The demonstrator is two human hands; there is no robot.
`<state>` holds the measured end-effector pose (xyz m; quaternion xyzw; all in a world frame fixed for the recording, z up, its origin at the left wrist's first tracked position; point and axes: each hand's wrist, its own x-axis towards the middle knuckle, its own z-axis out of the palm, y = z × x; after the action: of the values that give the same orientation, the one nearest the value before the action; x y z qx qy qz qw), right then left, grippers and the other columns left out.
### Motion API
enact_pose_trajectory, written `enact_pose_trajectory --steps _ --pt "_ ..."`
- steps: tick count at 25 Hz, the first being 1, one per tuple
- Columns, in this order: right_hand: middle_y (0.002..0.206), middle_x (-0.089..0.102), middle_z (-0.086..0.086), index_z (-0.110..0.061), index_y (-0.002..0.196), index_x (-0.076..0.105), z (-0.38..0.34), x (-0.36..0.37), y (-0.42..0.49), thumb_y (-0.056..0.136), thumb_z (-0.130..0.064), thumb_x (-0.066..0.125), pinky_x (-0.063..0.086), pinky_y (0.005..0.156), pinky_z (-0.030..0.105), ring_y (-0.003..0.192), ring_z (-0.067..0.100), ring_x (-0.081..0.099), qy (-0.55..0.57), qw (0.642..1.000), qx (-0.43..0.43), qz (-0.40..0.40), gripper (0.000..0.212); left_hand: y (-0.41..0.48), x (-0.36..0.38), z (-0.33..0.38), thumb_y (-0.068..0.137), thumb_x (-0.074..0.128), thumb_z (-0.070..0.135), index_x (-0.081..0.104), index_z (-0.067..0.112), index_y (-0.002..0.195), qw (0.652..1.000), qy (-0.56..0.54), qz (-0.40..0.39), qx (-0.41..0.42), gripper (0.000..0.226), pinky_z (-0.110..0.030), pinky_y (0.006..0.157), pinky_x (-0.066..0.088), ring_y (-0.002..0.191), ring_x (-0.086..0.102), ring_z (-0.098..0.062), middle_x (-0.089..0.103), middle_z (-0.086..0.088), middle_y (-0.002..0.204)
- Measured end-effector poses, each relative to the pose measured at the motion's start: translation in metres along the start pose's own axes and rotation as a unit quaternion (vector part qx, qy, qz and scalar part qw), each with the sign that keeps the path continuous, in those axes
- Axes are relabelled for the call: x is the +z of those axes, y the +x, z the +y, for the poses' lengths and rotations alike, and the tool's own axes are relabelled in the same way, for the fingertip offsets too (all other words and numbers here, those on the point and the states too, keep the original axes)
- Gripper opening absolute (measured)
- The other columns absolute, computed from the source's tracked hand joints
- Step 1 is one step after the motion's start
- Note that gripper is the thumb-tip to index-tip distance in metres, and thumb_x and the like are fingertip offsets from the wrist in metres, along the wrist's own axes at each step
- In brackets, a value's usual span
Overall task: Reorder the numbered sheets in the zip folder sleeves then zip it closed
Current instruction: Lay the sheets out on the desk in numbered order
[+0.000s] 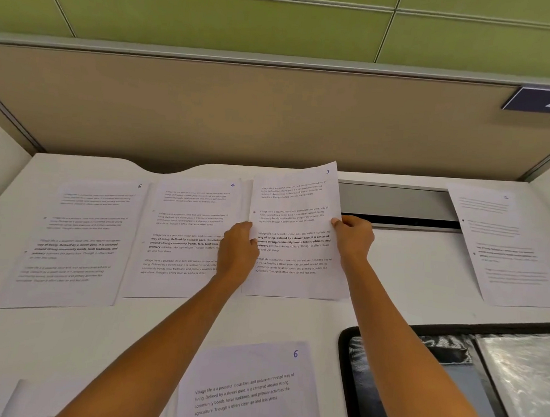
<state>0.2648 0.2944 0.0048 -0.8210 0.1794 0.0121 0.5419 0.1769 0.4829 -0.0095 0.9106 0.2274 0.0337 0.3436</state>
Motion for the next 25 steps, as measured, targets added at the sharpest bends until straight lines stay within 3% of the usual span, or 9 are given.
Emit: enact_pose_trajectory --steps 25 --pt "0.097 0.071 0.008 -0.007 0.103 0.071 0.0038 -0.0042 -0.0015 0.09 -0.019 0.067 0.057 0.079 0.037 0.083 0.026 0.068 0.005 1.0 0.013 0.007 0.018 -0.0079 0.0038 0.0005 0.097 0.054 0.016 0.044 0.007 0.142 0.999 0.028 -0.011 0.042 0.046 -0.034 0.108 0.037 0.132 0.045 -0.026 0.046 -0.009 0.146"
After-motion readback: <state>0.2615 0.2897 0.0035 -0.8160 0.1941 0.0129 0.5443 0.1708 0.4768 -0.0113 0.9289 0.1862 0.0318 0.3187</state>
